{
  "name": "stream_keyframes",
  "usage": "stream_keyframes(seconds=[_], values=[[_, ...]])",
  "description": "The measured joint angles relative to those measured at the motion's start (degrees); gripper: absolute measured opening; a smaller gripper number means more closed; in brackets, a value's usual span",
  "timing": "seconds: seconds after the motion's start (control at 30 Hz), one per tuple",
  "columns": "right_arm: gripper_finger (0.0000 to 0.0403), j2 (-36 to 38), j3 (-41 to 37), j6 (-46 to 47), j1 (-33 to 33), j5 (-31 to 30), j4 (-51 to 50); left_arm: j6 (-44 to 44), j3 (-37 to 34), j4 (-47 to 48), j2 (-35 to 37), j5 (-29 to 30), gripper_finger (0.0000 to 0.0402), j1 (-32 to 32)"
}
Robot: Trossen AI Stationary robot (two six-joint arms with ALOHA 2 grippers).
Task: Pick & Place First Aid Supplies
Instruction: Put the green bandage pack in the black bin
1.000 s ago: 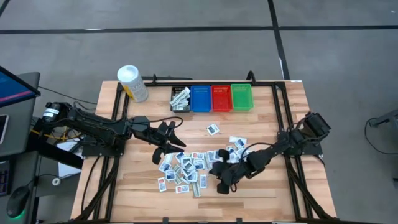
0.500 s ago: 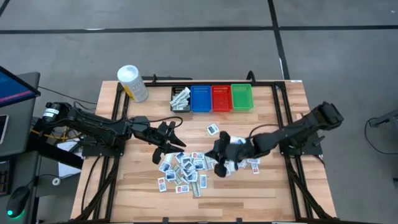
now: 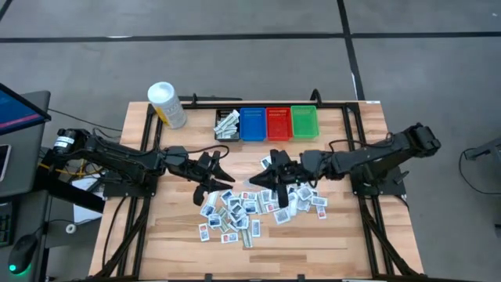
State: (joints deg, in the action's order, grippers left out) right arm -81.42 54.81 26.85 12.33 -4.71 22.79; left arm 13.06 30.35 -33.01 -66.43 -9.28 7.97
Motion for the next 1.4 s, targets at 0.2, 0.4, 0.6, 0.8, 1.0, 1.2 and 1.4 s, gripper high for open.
stream_keyframes(seconds=[0.2, 0.4, 0.6, 0.8, 1.0, 1.2, 1.4], values=[[0.0000, -2.18, 0.00, 2.07, -0.72, 1.80, 0.50, -3.94, 0.00, -0.83, 0.00, 1.28, 0.0158, 0.00], [0.0000, -5.03, -0.02, 2.21, -0.94, 2.19, 5.04, -4.11, 0.00, -1.22, -0.07, 2.22, 0.0203, -0.02], [0.0000, -6.19, -0.03, 2.16, -2.06, 3.25, 9.14, -3.87, 0.00, -1.25, -0.07, 2.23, 0.0211, -0.02], [0.0000, -6.15, -0.02, 1.57, -3.47, 3.25, 11.63, -3.83, 0.00, -1.31, -0.07, 2.21, 0.0202, -0.02], [0.0000, -6.11, 0.00, 1.51, -4.54, 3.26, 13.32, -3.61, 0.00, -1.33, -0.07, 2.21, 0.0189, -0.02], [0.0000, -6.11, 0.00, 1.53, -4.57, 3.40, 13.31, -3.59, 0.00, -1.50, -0.07, 2.22, 0.0163, -0.02], [0.0000, -6.11, 0.00, 1.55, -4.50, 3.41, 13.28, -3.59, 0.00, -2.21, -0.07, 3.29, 0.0124, -0.02]])
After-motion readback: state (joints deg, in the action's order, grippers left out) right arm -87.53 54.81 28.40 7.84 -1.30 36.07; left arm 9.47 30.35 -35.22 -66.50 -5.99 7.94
